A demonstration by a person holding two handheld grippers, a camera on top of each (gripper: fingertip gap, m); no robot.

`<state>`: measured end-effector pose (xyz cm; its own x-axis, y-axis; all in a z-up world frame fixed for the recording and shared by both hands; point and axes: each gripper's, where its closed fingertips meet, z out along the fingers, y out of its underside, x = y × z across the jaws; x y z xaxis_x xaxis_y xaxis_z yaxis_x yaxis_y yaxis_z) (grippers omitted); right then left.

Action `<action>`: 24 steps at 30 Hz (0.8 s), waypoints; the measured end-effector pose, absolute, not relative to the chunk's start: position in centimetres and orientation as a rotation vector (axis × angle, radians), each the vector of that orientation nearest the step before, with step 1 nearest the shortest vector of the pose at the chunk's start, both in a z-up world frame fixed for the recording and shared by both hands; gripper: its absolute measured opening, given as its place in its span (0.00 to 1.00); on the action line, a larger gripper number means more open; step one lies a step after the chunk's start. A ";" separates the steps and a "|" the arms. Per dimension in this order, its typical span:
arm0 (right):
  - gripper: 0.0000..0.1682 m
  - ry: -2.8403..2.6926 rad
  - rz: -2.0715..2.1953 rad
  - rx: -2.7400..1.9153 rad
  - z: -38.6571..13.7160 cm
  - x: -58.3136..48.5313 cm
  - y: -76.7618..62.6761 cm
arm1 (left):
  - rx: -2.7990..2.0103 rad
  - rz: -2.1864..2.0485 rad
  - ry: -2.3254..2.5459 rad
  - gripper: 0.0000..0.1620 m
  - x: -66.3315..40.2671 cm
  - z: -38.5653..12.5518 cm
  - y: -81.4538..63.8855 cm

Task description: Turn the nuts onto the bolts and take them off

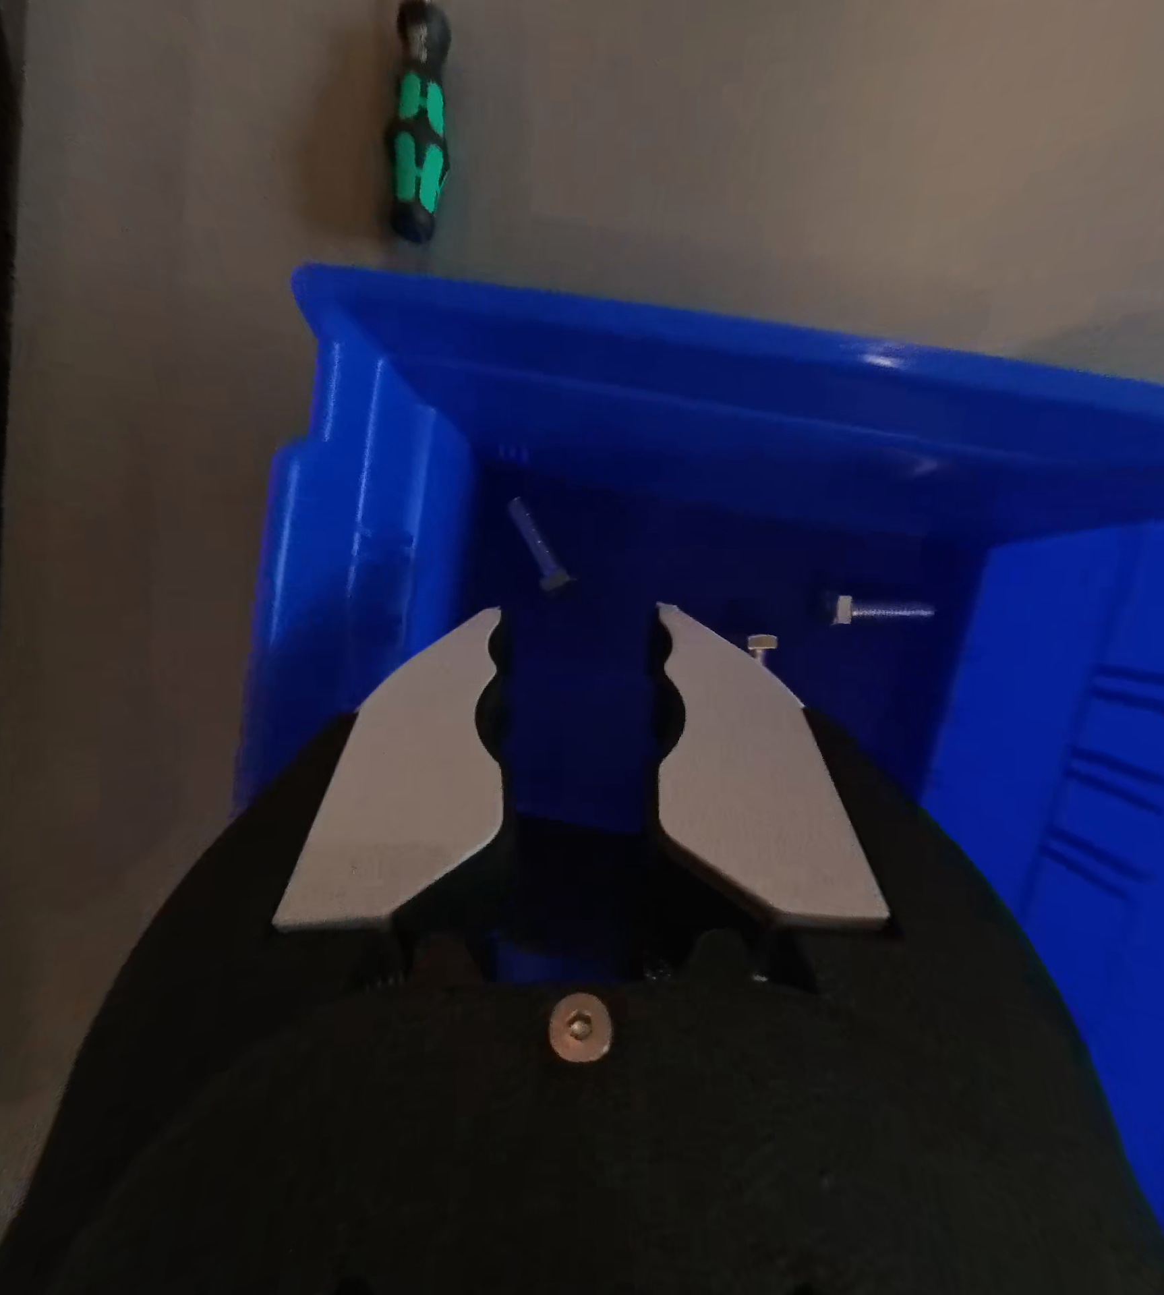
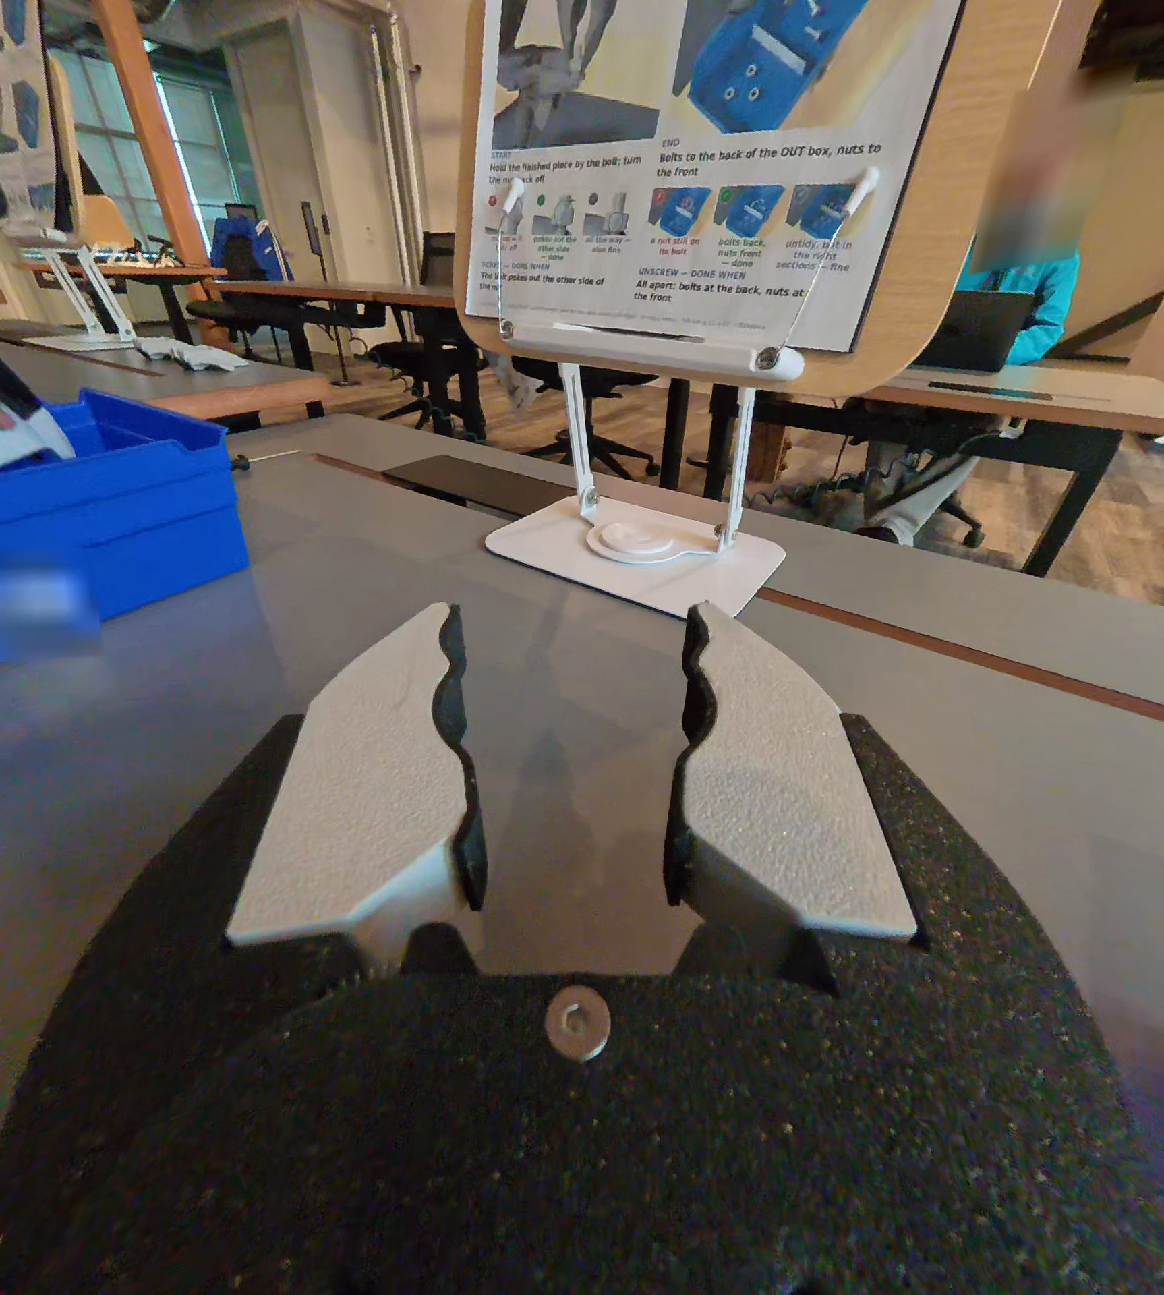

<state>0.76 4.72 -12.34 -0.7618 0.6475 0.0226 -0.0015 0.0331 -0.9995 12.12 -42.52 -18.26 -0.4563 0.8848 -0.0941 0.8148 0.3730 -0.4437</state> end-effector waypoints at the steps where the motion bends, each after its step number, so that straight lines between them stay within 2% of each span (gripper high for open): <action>1: 0.35 -1.835 1.782 -0.655 -12.3 0.7 4.8 | -1.527 0.635 -2.491 0.23 12.0 -18.7 -42.5; 8: 0.35 -1.810 1.862 -0.700 -11.9 0.6 5.2 | -1.411 0.541 -2.596 0.20 11.7 -21.5 -42.5; 12: 0.35 -1.797 1.898 -0.714 -11.6 0.7 5.3 | -1.417 0.589 -2.645 0.18 11.7 -21.3 -43.2; 24: 0.34 -1.782 1.916 -0.717 -11.4 0.7 5.6 | -1.371 0.371 -2.731 0.17 11.8 -23.1 -43.0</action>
